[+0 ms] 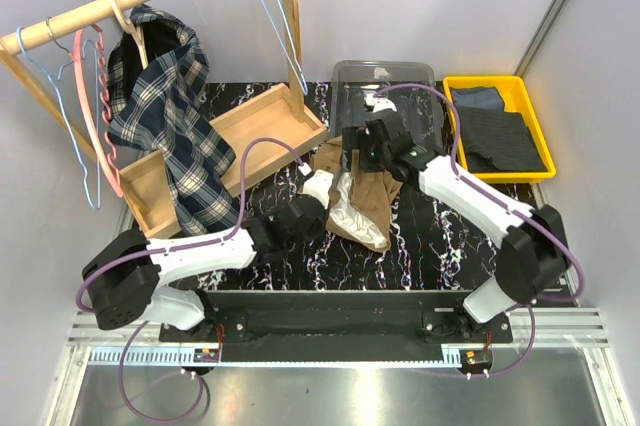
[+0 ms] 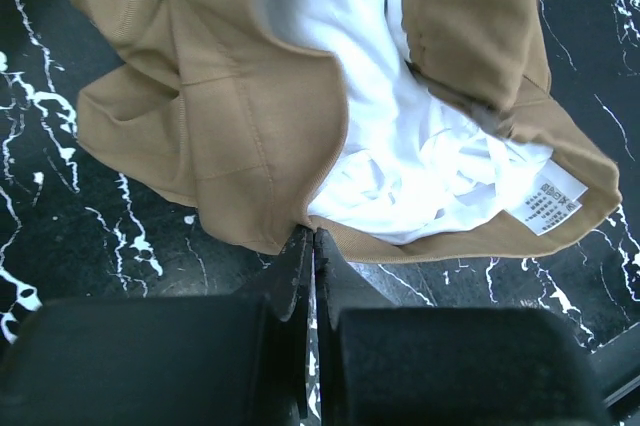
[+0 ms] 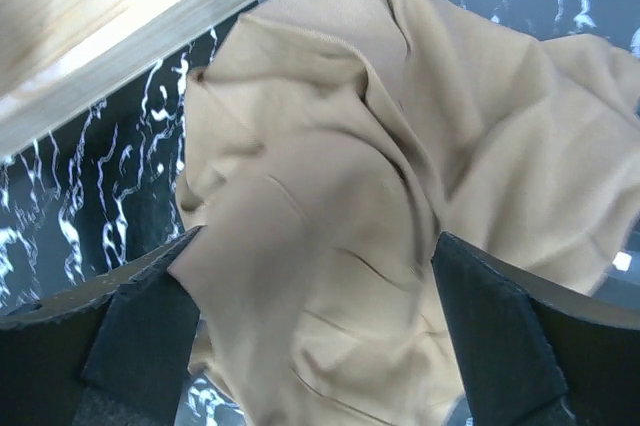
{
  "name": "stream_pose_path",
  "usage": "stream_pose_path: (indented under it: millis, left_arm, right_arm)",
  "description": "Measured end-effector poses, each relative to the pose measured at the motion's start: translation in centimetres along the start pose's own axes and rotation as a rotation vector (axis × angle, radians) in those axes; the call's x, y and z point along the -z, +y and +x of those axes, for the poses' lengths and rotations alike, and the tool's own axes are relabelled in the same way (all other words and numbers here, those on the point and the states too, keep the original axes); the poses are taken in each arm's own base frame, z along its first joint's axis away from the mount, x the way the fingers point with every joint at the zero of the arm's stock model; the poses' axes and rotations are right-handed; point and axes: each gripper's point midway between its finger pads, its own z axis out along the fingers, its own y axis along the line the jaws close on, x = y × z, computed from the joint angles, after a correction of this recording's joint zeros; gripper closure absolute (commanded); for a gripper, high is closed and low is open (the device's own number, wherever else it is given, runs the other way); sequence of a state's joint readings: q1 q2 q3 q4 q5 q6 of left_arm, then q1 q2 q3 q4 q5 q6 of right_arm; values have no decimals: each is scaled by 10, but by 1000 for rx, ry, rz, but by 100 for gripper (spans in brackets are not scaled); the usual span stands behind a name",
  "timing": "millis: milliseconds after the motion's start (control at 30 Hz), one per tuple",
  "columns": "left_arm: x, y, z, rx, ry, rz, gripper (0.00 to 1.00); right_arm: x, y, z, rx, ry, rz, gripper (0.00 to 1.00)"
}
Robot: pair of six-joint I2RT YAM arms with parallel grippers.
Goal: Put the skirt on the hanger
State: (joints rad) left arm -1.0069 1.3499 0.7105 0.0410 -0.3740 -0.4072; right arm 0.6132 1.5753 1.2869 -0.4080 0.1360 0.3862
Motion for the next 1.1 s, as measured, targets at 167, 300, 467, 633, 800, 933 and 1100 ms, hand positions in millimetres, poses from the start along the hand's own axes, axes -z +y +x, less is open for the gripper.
stream_pose_path:
  millis: [167,300,467,633,800,933,1100]
  left_arm:
    - [1,5,1,-11,7,-17,100]
    - [0,12,3,-19,19,-36,100]
    - [-1,20,2,-15,22,-56,100]
    - [-1,24,0,-17,20,-65,100]
    - [2,24,-6,-17,5,-60,100]
    - [4,24,-8,-14,-2,-54,100]
    - [5,24,-11,-9,-8,-50,100]
  right_arm:
    - [26,-8,15,52,-34,-50,1]
    - [56,-9,32,79,-54,-125,2]
    - [83,1,44,113,-93,-233,4]
    - [83,19,67,184,-52,-308,10]
    - [62,41,107,286,54,-323,14]
    - [42,38,129,330,111,-266,18]
    - [14,12,128,337,86,-68,70]
